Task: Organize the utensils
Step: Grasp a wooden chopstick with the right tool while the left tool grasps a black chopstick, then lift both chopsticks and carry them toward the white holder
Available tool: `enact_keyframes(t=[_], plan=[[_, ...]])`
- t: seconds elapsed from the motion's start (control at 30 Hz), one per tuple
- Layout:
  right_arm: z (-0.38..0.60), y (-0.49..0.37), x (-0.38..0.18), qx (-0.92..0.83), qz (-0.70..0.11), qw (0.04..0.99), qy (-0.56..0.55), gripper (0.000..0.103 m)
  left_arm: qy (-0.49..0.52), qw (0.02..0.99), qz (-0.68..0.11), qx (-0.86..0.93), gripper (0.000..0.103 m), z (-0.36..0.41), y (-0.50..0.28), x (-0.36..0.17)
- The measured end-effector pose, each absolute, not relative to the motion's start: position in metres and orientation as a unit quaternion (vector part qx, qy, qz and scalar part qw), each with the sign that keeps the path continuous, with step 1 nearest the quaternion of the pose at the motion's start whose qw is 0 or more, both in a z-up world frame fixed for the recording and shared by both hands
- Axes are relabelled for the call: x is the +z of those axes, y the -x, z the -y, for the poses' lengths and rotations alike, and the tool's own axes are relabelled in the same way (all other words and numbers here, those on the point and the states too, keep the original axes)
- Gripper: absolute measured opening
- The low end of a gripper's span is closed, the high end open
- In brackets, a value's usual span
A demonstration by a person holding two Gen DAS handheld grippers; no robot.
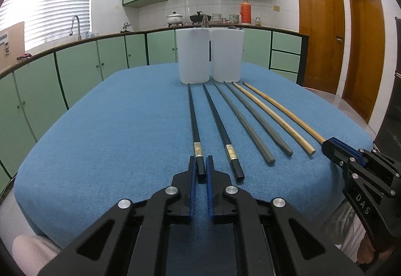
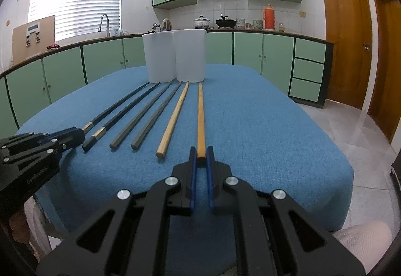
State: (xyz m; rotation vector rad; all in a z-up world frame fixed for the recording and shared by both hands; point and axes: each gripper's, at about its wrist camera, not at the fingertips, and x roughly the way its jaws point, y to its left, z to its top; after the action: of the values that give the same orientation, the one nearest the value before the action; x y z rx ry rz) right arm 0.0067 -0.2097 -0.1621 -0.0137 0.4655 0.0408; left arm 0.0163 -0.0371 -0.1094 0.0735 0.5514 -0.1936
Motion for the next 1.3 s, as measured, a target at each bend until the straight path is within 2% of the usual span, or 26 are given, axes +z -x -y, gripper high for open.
enact_keyframes(t=[0.33,0.8,1.3], plan=[[0.213,-0.001,-0.142,0.024,-0.215,0.976,0.002,0.006,-0.037,0.966,-0.244,-0.084,0.006,0.030,-0.006,-0.090],[0.229,-0.010,-0.043,0.050,-0.154,0.987,0.000,0.006,-0.026,0.986,-0.145,-0.075,0.006,0.007,-0.007,0.005],[0.227,-0.052,0.043,0.085,-0.147,0.985,0.008,0.006,0.002,0.987,-0.123,-0.105,0.006,0.005,-0.044,0.067]])
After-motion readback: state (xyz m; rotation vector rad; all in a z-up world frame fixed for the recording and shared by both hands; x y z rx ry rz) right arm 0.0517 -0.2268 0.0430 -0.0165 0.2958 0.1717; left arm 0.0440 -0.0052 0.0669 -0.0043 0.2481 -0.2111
